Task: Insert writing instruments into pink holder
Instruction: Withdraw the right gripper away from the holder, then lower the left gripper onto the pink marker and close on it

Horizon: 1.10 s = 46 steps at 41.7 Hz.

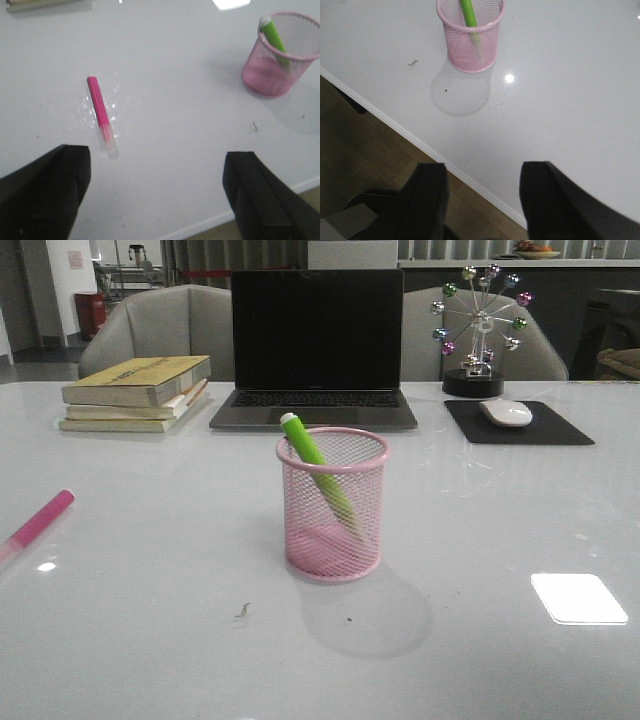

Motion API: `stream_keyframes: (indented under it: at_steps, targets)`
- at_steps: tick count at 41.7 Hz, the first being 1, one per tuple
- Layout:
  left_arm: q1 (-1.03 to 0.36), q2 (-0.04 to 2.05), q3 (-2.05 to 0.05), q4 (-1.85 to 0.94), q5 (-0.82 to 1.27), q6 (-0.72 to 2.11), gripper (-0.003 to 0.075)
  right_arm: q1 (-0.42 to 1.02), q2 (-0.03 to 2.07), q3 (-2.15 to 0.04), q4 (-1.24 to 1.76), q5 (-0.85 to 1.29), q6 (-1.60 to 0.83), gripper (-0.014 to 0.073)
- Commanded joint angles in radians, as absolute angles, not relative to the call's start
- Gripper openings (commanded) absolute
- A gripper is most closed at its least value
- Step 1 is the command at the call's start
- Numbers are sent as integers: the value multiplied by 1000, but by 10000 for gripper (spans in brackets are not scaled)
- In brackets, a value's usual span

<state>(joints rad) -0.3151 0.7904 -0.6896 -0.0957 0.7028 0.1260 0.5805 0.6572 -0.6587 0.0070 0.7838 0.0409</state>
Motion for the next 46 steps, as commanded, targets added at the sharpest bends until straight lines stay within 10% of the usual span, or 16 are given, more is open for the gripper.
stream_keyframes:
  at_steps: [1,46]
  targets:
    - [-301,862,-750,-98,737,127,580,577,651,-684,7,734,43,447]
    - [-72,1946,-1374,-112,697,127,580,577,651,-684,7,740,43,447]
